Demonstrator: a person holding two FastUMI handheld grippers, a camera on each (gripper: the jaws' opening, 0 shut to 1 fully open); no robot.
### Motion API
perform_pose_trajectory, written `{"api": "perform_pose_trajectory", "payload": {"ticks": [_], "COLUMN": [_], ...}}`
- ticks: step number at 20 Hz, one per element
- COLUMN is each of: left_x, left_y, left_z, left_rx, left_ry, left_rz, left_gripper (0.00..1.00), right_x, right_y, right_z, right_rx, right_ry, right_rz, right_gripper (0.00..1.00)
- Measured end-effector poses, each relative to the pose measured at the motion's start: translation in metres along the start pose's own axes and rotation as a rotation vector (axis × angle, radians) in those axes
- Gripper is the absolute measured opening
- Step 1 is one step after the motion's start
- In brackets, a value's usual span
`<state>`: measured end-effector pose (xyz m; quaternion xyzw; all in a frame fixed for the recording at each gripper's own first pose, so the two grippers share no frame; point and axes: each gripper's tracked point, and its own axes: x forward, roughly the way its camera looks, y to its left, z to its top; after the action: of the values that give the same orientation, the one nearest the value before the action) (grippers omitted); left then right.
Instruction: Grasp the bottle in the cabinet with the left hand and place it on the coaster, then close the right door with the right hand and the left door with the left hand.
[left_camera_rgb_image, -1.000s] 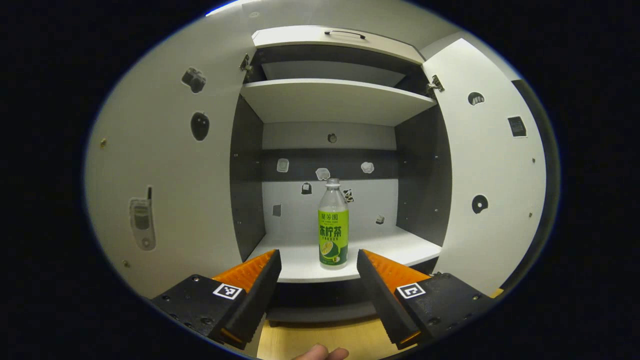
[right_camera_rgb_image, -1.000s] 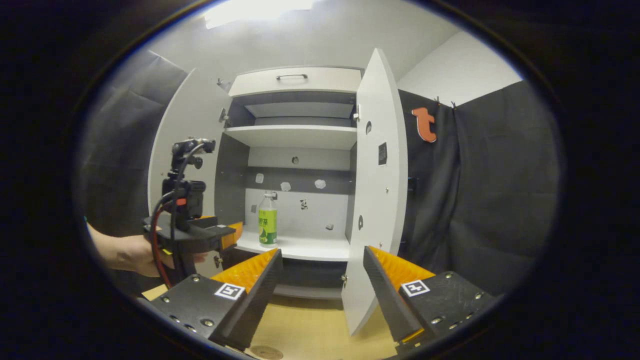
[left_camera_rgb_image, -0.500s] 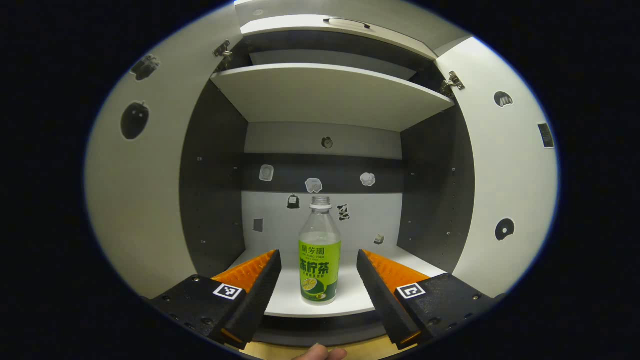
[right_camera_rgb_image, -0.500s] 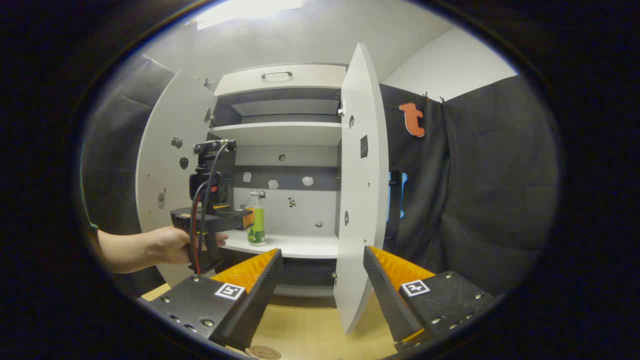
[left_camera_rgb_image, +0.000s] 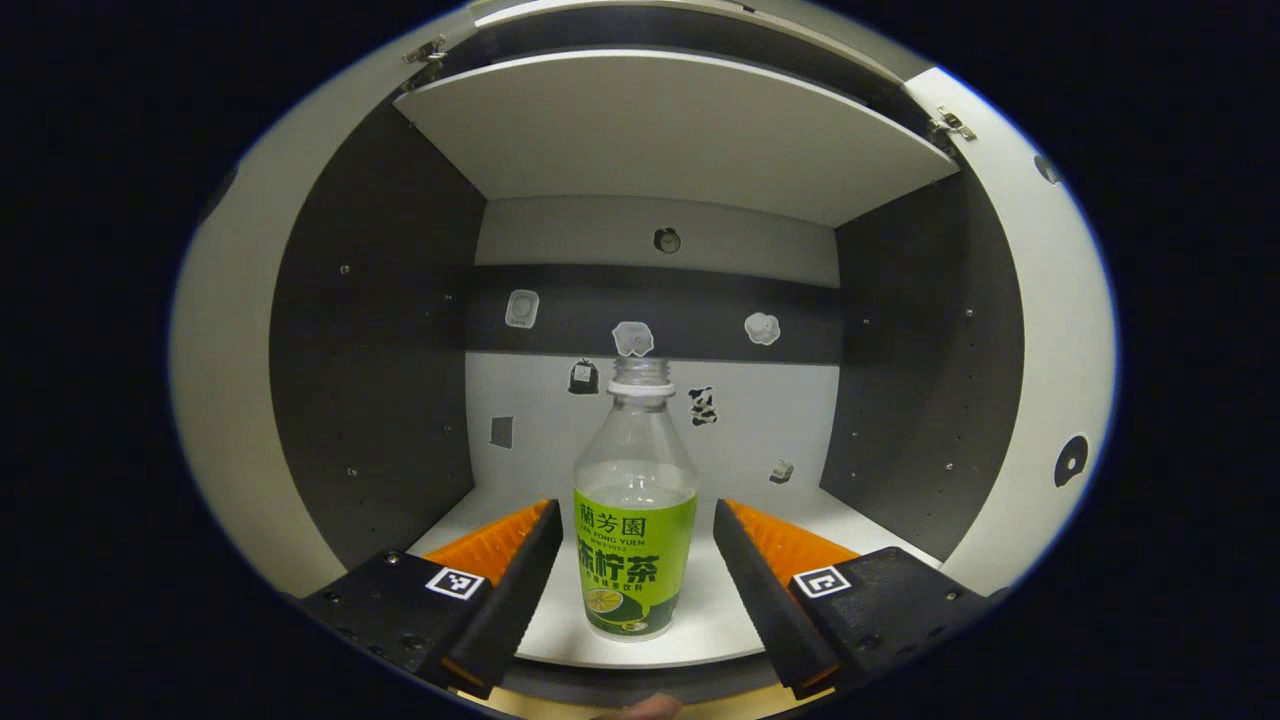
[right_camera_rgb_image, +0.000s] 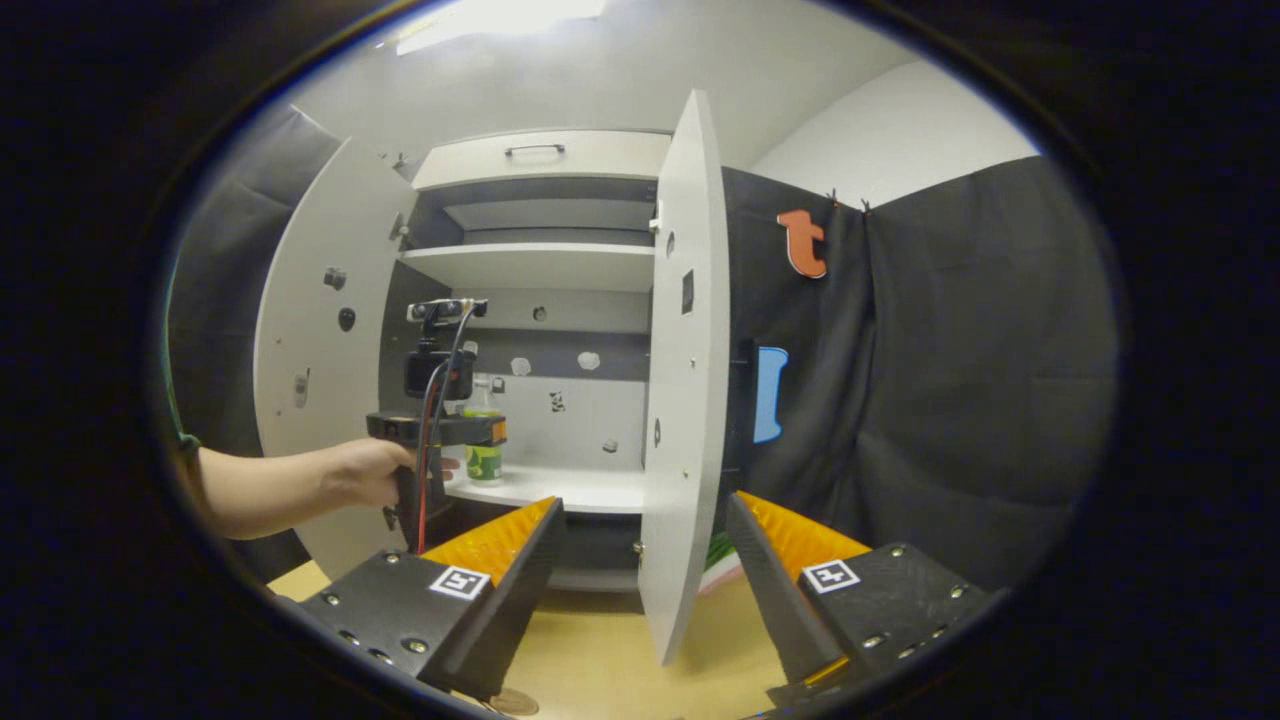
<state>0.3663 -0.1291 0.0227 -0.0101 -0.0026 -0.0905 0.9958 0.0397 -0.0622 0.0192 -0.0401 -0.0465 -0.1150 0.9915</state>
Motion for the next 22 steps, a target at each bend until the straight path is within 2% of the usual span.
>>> {"api": "perform_pose_trajectory", "payload": {"ticks": [3, 5, 7, 8, 9, 12, 13, 14, 18, 22], "left_x": [0.012, 0.017, 0.016, 0.013, 0.007, -0.019, -0.028, -0.040, -0.087, -0.139], "left_y": [0.000, -0.005, -0.003, 0.000, 0.002, 0.000, -0.001, -0.003, -0.006, -0.007], "left_z": [-0.008, -0.013, -0.015, -0.013, -0.014, -0.013, -0.012, -0.011, -0.016, -0.033], "left_rx": [0.023, 0.022, 0.020, 0.026, 0.023, 0.029, 0.042, 0.054, 0.107, 0.057], "left_ry": [0.021, 0.034, 0.029, 0.020, 0.021, 0.026, 0.020, 0.013, -0.007, -0.026], "left_rz": [-0.003, -0.032, -0.041, -0.038, -0.029, -0.044, -0.055, -0.068, -0.097, -0.069], "left_gripper": [0.96, 0.96, 0.89, 0.81, 0.81, 0.81, 0.81, 0.81, 0.80, 0.80], "right_x": [-0.009, -0.018, -0.027, -0.031, -0.035, -0.044, -0.046, -0.048, -0.054, -0.054], "right_y": [-0.017, -0.029, -0.036, -0.040, -0.042, -0.049, -0.050, -0.052, -0.054, -0.059], "right_z": [0.002, 0.000, 0.000, -0.001, -0.003, -0.010, -0.012, -0.014, -0.013, -0.015], "right_rx": [0.000, 0.001, 0.001, 0.001, 0.003, 0.014, 0.019, 0.023, 0.025, 0.007], "right_ry": [-0.011, -0.010, -0.014, -0.016, -0.016, -0.006, -0.001, 0.001, 0.001, -0.001], "right_rz": [-0.031, -0.056, -0.068, -0.070, -0.071, -0.073, -0.074, -0.072, -0.044, -0.019], "right_gripper": [0.98, 0.98, 0.98, 0.98, 0.98, 0.98, 0.94, 0.98, 0.98, 0.98]}}
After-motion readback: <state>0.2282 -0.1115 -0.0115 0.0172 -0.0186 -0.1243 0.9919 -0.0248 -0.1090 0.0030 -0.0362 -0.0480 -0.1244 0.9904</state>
